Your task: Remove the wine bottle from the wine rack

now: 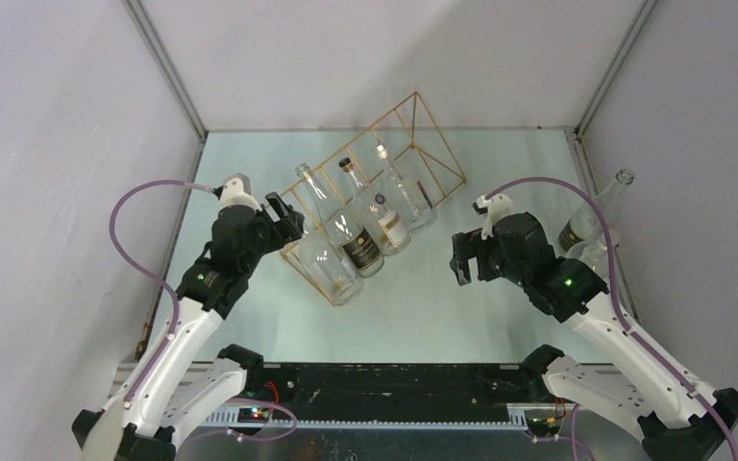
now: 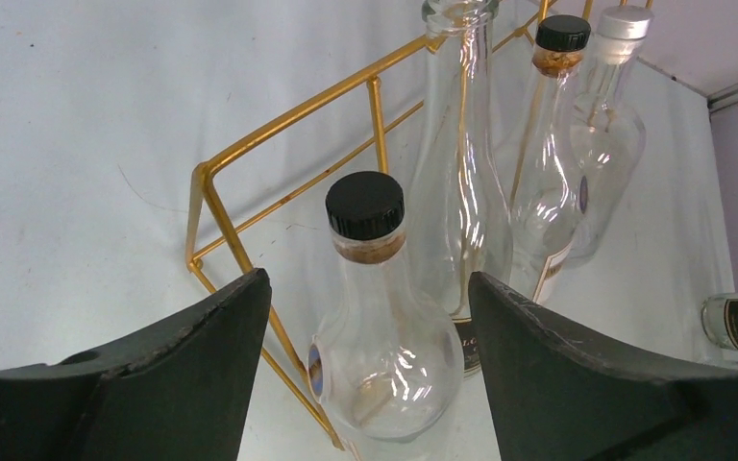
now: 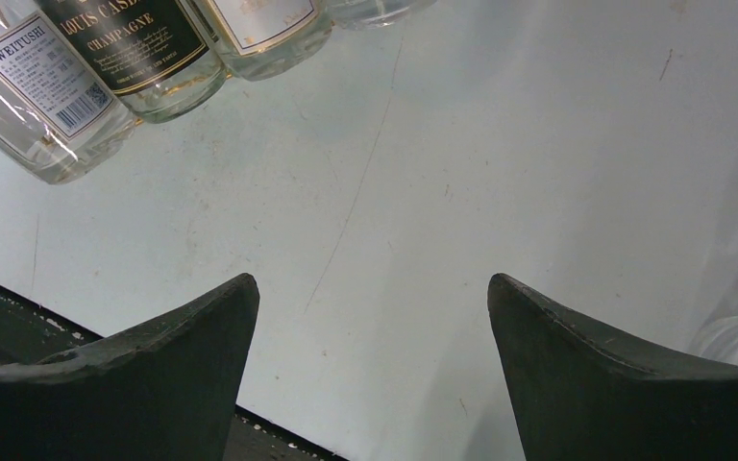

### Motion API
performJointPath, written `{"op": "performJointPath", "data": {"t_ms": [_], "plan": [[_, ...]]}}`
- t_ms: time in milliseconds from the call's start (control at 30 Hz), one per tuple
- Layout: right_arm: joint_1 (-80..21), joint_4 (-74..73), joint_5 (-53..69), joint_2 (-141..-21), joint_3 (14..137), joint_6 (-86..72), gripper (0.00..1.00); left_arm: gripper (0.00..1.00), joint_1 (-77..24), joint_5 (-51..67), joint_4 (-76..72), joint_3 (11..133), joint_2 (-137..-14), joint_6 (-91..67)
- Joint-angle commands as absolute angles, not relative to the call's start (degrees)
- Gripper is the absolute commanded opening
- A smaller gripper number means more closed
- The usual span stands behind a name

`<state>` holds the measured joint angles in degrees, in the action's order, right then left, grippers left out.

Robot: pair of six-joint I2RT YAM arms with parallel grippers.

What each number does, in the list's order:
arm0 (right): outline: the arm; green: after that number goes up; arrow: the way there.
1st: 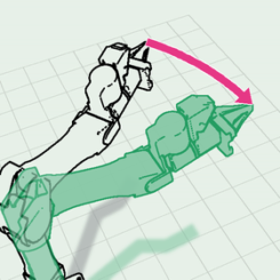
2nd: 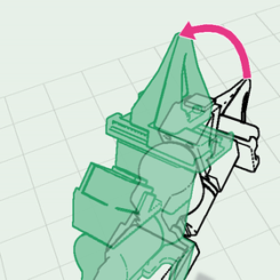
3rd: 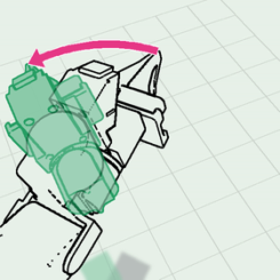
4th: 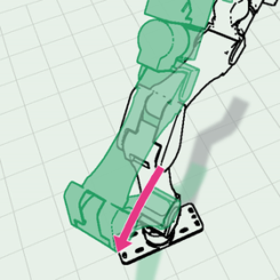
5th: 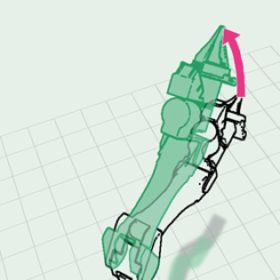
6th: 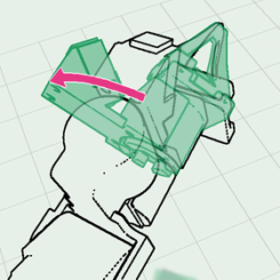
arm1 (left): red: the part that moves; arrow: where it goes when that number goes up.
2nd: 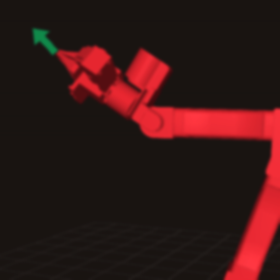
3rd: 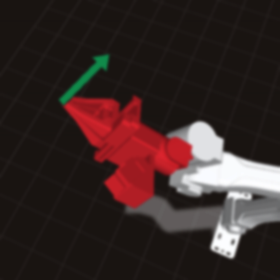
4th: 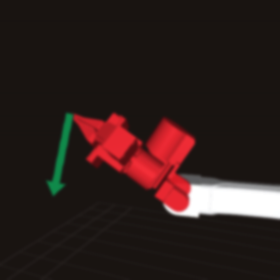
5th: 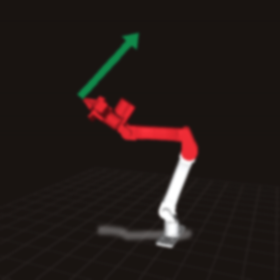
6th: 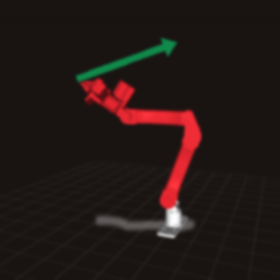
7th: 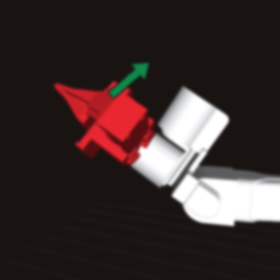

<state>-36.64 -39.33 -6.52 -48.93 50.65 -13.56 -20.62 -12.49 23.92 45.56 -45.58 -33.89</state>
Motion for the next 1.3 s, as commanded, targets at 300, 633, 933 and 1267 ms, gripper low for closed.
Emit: {"op": "performJointPath", "data": {"t_ms": [300, 633, 933, 1267], "plan": [[-36.8, -39.8, -8.2, -47.5, 50.7, -13.3, 0.92, 0.76, -21.0, -13.9, 16.3, 46.9, -51.2, -30.1], [-36.8, -40.2, -8.7, -47.2, 50.7, -12.8, 0.92, 0.69, -21.0, -15.6, 13.2, 46.7, -55.2, -27.3], [-36.7, -40.1, -9.1, -46.8, 50.1, -11.0, 0.93, 0.57, -21.0, -14.9, 10.3, 46.0, -57.4, -27.0], [-36.5, -38.8, -8.5, -46.6, 48.3, -10.8, 0.93, 0.28, -21.1, -13.2, 9.0, 45.4, -57.4, -26.7]]}}
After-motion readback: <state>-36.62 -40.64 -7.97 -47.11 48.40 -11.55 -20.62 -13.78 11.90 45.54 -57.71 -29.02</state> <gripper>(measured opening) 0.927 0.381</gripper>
